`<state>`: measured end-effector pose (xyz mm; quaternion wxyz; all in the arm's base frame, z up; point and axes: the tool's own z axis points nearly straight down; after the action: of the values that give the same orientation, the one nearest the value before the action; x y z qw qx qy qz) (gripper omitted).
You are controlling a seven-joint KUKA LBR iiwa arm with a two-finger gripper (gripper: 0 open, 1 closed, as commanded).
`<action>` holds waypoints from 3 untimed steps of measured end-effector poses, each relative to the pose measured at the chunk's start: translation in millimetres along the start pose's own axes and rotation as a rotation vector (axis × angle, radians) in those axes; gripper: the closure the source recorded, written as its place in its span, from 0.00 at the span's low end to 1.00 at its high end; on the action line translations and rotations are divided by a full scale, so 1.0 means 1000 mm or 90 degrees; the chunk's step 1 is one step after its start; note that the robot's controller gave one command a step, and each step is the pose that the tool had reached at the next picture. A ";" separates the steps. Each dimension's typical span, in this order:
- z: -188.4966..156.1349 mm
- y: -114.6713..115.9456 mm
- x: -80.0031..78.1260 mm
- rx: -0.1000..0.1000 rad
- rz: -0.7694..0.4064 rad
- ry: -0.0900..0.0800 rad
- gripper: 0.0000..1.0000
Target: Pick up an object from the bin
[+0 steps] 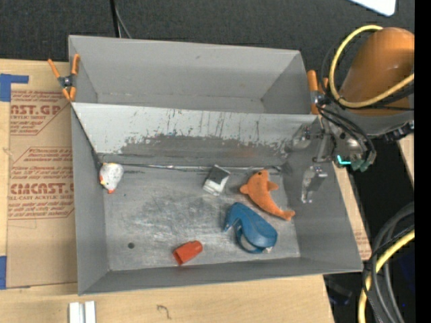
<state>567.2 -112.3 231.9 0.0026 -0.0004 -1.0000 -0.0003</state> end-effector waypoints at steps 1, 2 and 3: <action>-0.004 0.000 -0.002 0.001 -0.001 -0.005 0.00; 0.023 0.002 0.018 0.003 -0.102 -0.011 0.00; 0.056 0.006 0.038 0.000 -0.329 -0.001 0.00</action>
Offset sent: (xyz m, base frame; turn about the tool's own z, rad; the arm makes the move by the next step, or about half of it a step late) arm -0.0760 0.0005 -0.0988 -0.5228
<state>529.2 -106.6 175.9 0.0014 0.2552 -0.9669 -0.0010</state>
